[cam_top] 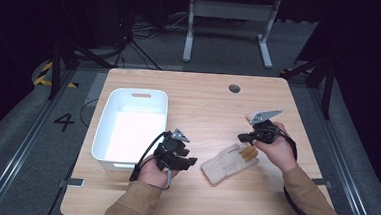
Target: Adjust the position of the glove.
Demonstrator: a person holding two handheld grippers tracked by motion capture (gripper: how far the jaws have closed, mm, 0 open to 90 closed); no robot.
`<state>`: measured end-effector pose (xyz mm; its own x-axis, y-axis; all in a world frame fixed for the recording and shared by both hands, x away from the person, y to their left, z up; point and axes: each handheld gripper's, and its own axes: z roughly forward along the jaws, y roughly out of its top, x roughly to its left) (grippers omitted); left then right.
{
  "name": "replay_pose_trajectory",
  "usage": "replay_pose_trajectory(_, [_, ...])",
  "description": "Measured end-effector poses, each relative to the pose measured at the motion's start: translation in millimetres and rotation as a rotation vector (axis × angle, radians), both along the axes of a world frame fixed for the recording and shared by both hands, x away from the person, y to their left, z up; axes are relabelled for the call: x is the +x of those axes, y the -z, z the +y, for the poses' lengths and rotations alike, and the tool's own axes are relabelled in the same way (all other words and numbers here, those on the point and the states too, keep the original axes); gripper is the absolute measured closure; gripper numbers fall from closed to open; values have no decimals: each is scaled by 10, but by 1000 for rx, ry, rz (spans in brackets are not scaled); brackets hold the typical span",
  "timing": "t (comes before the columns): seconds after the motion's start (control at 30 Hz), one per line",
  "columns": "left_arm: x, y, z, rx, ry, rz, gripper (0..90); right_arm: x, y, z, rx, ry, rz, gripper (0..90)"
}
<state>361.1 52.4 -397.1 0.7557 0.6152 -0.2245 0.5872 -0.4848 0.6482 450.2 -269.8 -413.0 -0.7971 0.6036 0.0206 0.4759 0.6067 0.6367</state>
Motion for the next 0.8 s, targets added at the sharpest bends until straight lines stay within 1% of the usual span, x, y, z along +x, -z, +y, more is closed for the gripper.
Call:
replay_pose_trajectory(0.17, [-3, -12, 6, -2, 4, -2, 565, 18, 50, 40, -7, -11, -1, 900])
replay_pose_trajectory(0.33, [3, -2, 0, 2, 8, 1, 555, 31, 53, 1, 28, -5, -12, 900])
replay_pose_trajectory(0.43, [3, 3, -3, 5, 12, 1, 552, 46, 73, 10, 31, -5, -19, 900])
replay_pose_trajectory(0.47, [0, 7, -5, 7, 10, 2, 550, 61, 112, 31, 21, -2, -21, 900])
replay_pose_trajectory(0.57, [-5, 9, -4, 8, 9, 3, 548, 77, 142, 43, 13, -1, -19, 899])
replay_pose_trajectory(0.7, [-10, 20, 7, 11, 7, 5, 543, 129, 219, 50, -20, 12, 11, 899])
replay_pose_trajectory(0.8, [-15, 19, 7, 11, 8, 7, 539, 143, 251, 43, -43, 27, 21, 899])
